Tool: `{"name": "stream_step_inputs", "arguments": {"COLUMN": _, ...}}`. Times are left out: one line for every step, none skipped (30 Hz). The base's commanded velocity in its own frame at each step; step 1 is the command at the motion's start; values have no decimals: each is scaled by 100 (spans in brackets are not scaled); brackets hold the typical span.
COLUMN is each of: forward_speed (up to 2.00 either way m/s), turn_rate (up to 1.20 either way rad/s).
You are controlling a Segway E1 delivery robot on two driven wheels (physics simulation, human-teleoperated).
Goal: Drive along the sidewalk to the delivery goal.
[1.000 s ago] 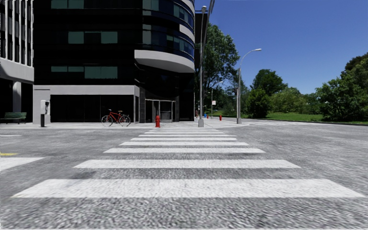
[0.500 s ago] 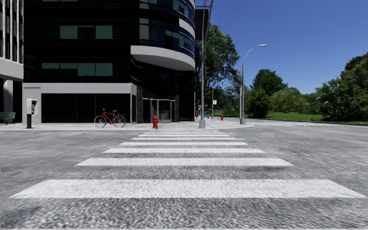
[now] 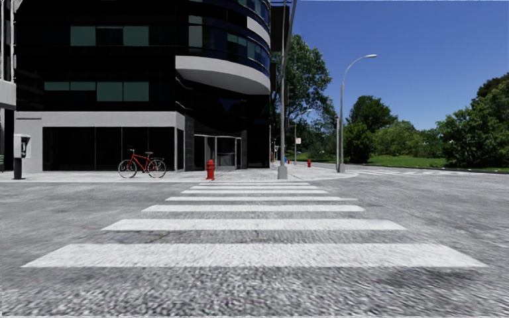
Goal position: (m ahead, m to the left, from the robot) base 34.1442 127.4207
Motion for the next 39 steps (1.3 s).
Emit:
{"name": "stream_step_inputs", "arguments": {"forward_speed": 200, "turn_rate": 0}}
{"name": "stream_step_inputs", "arguments": {"forward_speed": 200, "turn_rate": 0}}
{"name": "stream_step_inputs", "arguments": {"forward_speed": 200, "turn_rate": 0}}
{"name": "stream_step_inputs", "arguments": {"forward_speed": 200, "turn_rate": 0}}
{"name": "stream_step_inputs", "arguments": {"forward_speed": 200, "turn_rate": 0}}
{"name": "stream_step_inputs", "arguments": {"forward_speed": 200, "turn_rate": 0}}
{"name": "stream_step_inputs", "arguments": {"forward_speed": 200, "turn_rate": 0}}
{"name": "stream_step_inputs", "arguments": {"forward_speed": 200, "turn_rate": 0}}
{"name": "stream_step_inputs", "arguments": {"forward_speed": 200, "turn_rate": 0}}
{"name": "stream_step_inputs", "arguments": {"forward_speed": 200, "turn_rate": 0}}
{"name": "stream_step_inputs", "arguments": {"forward_speed": 200, "turn_rate": 0}}
{"name": "stream_step_inputs", "arguments": {"forward_speed": 200, "turn_rate": 0}}
{"name": "stream_step_inputs", "arguments": {"forward_speed": 200, "turn_rate": 0}}
{"name": "stream_step_inputs", "arguments": {"forward_speed": 200, "turn_rate": 0}}
{"name": "stream_step_inputs", "arguments": {"forward_speed": 200, "turn_rate": 0}}
{"name": "stream_step_inputs", "arguments": {"forward_speed": 200, "turn_rate": 0}}
{"name": "stream_step_inputs", "arguments": {"forward_speed": 200, "turn_rate": 0}}
{"name": "stream_step_inputs", "arguments": {"forward_speed": 200, "turn_rate": 0}}
{"name": "stream_step_inputs", "arguments": {"forward_speed": 200, "turn_rate": 0}}
{"name": "stream_step_inputs", "arguments": {"forward_speed": 200, "turn_rate": 0}}
{"name": "stream_step_inputs", "arguments": {"forward_speed": 200, "turn_rate": 0}}
{"name": "stream_step_inputs", "arguments": {"forward_speed": 200, "turn_rate": 0}}
{"name": "stream_step_inputs", "arguments": {"forward_speed": 200, "turn_rate": 0}}
{"name": "stream_step_inputs", "arguments": {"forward_speed": 200, "turn_rate": 0}}
{"name": "stream_step_inputs", "arguments": {"forward_speed": 200, "turn_rate": 0}}
{"name": "stream_step_inputs", "arguments": {"forward_speed": 200, "turn_rate": 0}}
{"name": "stream_step_inputs", "arguments": {"forward_speed": 200, "turn_rate": 0}}
{"name": "stream_step_inputs", "arguments": {"forward_speed": 200, "turn_rate": 0}}
{"name": "stream_step_inputs", "arguments": {"forward_speed": 200, "turn_rate": 0}}
{"name": "stream_step_inputs", "arguments": {"forward_speed": 200, "turn_rate": 0}}
{"name": "stream_step_inputs", "arguments": {"forward_speed": 200, "turn_rate": 0}}
{"name": "stream_step_inputs", "arguments": {"forward_speed": 200, "turn_rate": 0}}
{"name": "stream_step_inputs", "arguments": {"forward_speed": 200, "turn_rate": 0}}
{"name": "stream_step_inputs", "arguments": {"forward_speed": 200, "turn_rate": 0}}
{"name": "stream_step_inputs", "arguments": {"forward_speed": 200, "turn_rate": 0}}
{"name": "stream_step_inputs", "arguments": {"forward_speed": 200, "turn_rate": 0}}
{"name": "stream_step_inputs", "arguments": {"forward_speed": 200, "turn_rate": 0}}
{"name": "stream_step_inputs", "arguments": {"forward_speed": 200, "turn_rate": 0}}
{"name": "stream_step_inputs", "arguments": {"forward_speed": 200, "turn_rate": 0}}
